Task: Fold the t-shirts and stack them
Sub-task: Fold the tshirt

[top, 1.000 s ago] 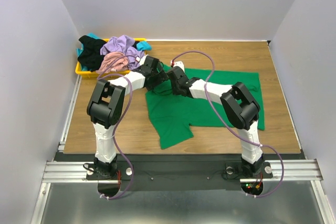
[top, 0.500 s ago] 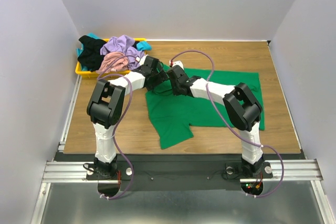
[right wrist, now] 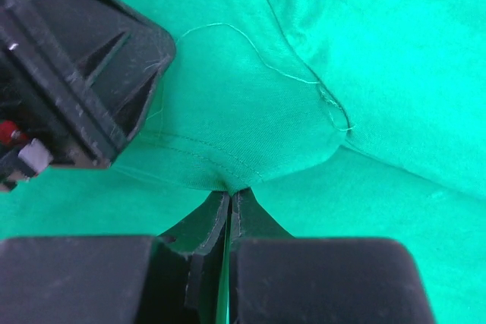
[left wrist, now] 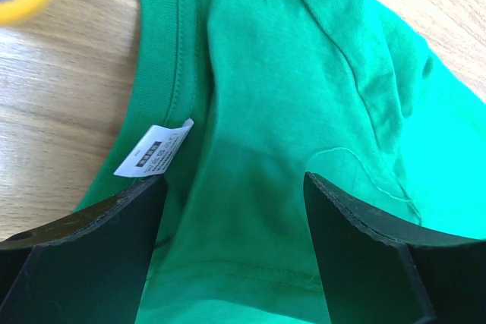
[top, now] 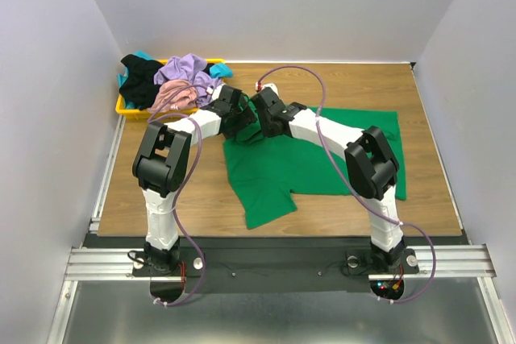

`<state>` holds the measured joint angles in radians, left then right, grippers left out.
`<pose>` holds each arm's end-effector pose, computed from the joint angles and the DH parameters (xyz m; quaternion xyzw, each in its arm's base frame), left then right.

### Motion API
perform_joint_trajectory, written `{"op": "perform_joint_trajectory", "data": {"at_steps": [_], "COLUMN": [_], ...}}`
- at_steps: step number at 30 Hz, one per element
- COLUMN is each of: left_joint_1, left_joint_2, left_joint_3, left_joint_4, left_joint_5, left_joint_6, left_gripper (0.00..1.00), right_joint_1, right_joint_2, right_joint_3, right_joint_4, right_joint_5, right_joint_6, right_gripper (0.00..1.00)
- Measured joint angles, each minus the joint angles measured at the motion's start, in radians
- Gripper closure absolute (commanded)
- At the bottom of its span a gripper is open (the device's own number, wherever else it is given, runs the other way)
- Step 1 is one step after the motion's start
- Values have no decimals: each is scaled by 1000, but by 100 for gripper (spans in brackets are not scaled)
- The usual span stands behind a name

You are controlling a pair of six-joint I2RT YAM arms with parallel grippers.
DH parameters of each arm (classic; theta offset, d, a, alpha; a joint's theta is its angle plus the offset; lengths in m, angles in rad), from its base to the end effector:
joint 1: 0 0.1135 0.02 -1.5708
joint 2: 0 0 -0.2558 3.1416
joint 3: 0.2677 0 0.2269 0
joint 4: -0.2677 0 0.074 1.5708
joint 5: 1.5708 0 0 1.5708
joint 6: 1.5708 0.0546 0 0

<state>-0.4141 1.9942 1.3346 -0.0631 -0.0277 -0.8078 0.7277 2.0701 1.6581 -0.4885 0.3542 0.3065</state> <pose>0.3954 -0.1721 0.1750 -0.1838 0.8926 -0.2257 0.3442 0.3447 0.2817 0.2073 -0.1377 0.9212 0.0154 0.3637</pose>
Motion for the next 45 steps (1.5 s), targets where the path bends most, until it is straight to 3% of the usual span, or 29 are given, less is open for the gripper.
{"op": "perform_joint_trajectory", "data": {"at_steps": [11,16,19,22,34,38,39,45], "left_joint_1": [5,23,23,21,21,21,21,21], "left_joint_2": [0,0,0,0,0,0,0,-22], "left_joint_3": [0,0,0,0,0,0,0,-31], "left_joint_4": [5,4,2,0,-1,-2,-3,-14], "left_joint_5": [-27,-29,-40,-42,-45,-45,-45,-45], "left_joint_6": [-2,-2,2,3,3,3,3,8], "left_gripper": [15,15,16,17,18,19,20,31], "right_joint_1": [0,9,11,12,10,10,10,10], "right_joint_2": [227,306,302,267,56,42,42,41], "right_joint_3": [222,363,352,289,139,121,117,78], "right_joint_4": [-195,-192,-187,-171,-154,-159,-161,-178], "right_joint_5": [95,163,185,218,159,124,119,123], "right_joint_6": [-17,-24,-14,8,9,9,8,20], "right_gripper": [95,82,83,100,99,78,64,38]}}
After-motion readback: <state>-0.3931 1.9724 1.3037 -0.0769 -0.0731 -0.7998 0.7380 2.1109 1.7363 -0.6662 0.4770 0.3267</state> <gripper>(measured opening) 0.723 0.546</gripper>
